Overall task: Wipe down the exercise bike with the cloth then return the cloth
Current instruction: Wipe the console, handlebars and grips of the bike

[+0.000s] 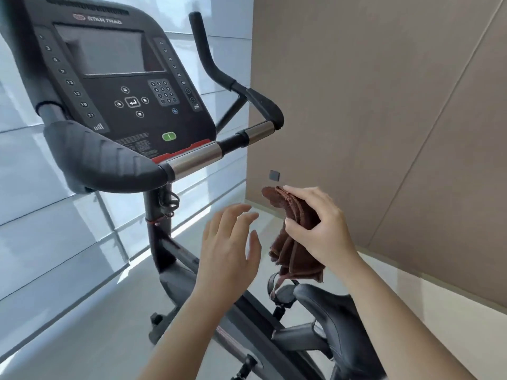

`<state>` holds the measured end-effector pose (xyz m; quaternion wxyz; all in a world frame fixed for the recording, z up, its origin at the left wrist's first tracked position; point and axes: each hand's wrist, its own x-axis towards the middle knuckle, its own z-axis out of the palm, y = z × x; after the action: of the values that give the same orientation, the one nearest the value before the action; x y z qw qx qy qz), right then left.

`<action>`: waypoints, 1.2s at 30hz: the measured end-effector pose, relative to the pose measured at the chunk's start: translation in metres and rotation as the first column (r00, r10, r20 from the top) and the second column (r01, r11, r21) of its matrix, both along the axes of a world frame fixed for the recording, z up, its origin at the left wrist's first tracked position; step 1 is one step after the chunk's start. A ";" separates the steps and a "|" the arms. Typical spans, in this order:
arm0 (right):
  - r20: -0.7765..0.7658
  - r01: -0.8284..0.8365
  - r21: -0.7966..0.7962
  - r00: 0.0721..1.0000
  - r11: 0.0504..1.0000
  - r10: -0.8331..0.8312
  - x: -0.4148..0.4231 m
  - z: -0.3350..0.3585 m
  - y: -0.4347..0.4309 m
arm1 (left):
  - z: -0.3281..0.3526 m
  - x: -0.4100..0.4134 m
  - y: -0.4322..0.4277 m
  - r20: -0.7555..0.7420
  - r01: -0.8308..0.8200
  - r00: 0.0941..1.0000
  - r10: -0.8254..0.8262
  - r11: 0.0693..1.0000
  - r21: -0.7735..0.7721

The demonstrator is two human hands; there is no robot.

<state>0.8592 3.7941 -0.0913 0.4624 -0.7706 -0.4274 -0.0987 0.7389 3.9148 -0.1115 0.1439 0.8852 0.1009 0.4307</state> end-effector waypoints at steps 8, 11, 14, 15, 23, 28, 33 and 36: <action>-0.094 0.088 0.064 0.992 0.994 -0.081 -0.037 -0.011 -0.086 | -0.006 0.000 -0.060 -0.013 0.197 0.980 -0.198 0.979 -0.044; -0.129 0.106 0.082 0.987 0.991 -0.095 -0.043 -0.012 -0.113 | -0.008 0.003 -0.083 -0.009 0.236 0.972 -0.236 0.970 -0.051; -0.157 0.131 0.109 0.981 0.985 -0.113 -0.044 -0.014 -0.140 | -0.011 0.009 -0.106 -0.028 0.276 0.960 -0.277 0.960 -0.043; -0.169 0.137 0.121 0.979 0.983 -0.116 -0.044 -0.015 -0.151 | -0.012 0.013 -0.116 -0.035 0.290 0.956 -0.291 0.956 -0.041; -0.206 0.267 0.159 0.950 0.950 -0.233 -0.022 -0.023 -0.280 | -0.019 0.055 -0.236 -0.073 0.418 0.903 -0.423 0.905 -0.078; -0.217 0.342 0.167 0.928 0.925 -0.304 0.002 -0.027 -0.394 | -0.025 0.090 -0.349 -0.108 0.486 0.862 -0.495 0.868 -0.101; -0.242 0.418 0.166 0.895 0.893 -0.374 0.028 -0.034 -0.501 | -0.029 0.134 -0.457 -0.127 0.533 0.827 -0.548 0.836 -0.133; -0.250 0.443 0.159 0.882 0.882 -0.398 0.044 -0.037 -0.540 | -0.030 0.154 -0.501 -0.132 0.564 0.806 -0.578 0.816 -0.129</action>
<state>0.9035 3.2539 -0.1287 0.5514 -0.7977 -0.1845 -0.1600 0.8928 3.4139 -0.1418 0.2945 0.9003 -0.1405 0.2882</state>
